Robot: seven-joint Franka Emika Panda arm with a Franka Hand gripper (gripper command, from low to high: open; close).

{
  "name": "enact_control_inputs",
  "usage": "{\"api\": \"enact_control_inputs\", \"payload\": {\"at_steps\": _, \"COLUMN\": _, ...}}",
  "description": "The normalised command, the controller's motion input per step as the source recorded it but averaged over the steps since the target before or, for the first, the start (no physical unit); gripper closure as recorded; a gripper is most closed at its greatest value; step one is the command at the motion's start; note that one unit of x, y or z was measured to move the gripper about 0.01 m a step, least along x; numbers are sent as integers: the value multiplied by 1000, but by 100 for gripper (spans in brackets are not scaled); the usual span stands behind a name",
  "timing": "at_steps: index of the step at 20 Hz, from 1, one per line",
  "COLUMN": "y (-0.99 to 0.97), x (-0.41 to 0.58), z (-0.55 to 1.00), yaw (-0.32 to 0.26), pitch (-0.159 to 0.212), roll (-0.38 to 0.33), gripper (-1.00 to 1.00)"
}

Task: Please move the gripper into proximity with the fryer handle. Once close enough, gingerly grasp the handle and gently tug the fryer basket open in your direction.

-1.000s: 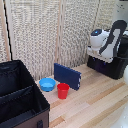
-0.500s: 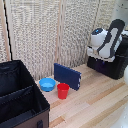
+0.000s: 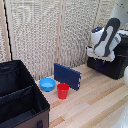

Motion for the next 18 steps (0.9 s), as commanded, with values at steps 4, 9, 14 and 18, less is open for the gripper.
{"api": "enact_control_inputs", "payload": {"at_steps": 4, "y": 144, "x": -29, "z": 300, "yaw": -186, "pitch": 70, "roll": 224, "gripper": 100}}
{"api": "enact_control_inputs", "payload": {"at_steps": 9, "y": 443, "x": -217, "z": 737, "yaw": -116, "pitch": -12, "roll": 37, "gripper": 100}}
{"api": "enact_control_inputs", "payload": {"at_steps": 14, "y": 704, "x": -521, "z": 561, "yaw": -5, "pitch": -28, "roll": -41, "gripper": 100}}
{"api": "enact_control_inputs", "payload": {"at_steps": 18, "y": 835, "x": -408, "z": 392, "yaw": 0, "pitch": -55, "roll": -17, "gripper": 100}}
